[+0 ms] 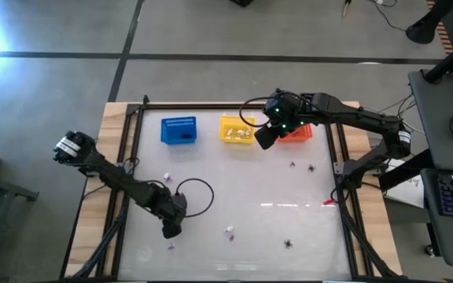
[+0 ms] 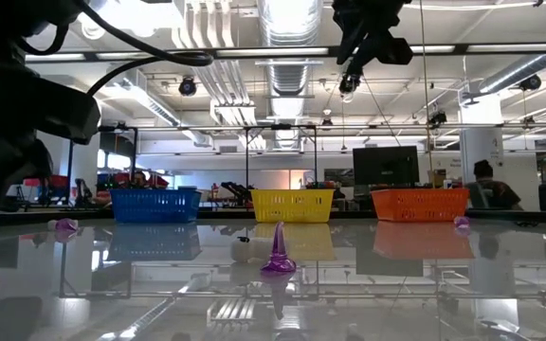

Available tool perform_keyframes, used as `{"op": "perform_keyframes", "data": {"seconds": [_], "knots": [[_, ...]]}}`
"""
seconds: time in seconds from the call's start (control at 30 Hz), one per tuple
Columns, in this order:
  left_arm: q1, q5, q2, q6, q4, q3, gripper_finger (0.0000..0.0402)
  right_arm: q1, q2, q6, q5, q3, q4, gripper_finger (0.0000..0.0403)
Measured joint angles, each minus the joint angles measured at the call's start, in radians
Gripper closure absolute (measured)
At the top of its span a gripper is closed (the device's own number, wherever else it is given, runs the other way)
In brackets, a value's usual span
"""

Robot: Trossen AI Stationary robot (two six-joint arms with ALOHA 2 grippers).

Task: Sort Halloween decoration
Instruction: Put the black spider toy into the blue bin

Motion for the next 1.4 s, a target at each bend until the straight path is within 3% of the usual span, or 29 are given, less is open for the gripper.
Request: {"op": "perform_keyframes", "data": {"seconds": [0.17, 0.7, 1.07, 1.4], "knots": [[0.0, -0.001, 0.001, 0.004, -0.002, -0.001, 0.0394, 0.0, 0.0, -0.006, 0.0, 0.0, 0.0, 0.0293], [-0.002, 0.039, -0.095, 0.021, -0.016, 0.043, 0.0401, 0.0, 0.0, -0.015, 0.001, 0.0, -0.002, 0.0291], [0.047, -0.138, -0.246, 0.022, -0.178, 0.063, 0.0401, 0.0, 0.0, -0.018, 0.013, -0.013, -0.002, 0.0301], [0.242, -0.259, -0.407, 0.155, -0.305, 0.063, 0.0401, 0.0, 0.0, -0.029, 0.029, -0.028, -0.015, 0.0302]]}}
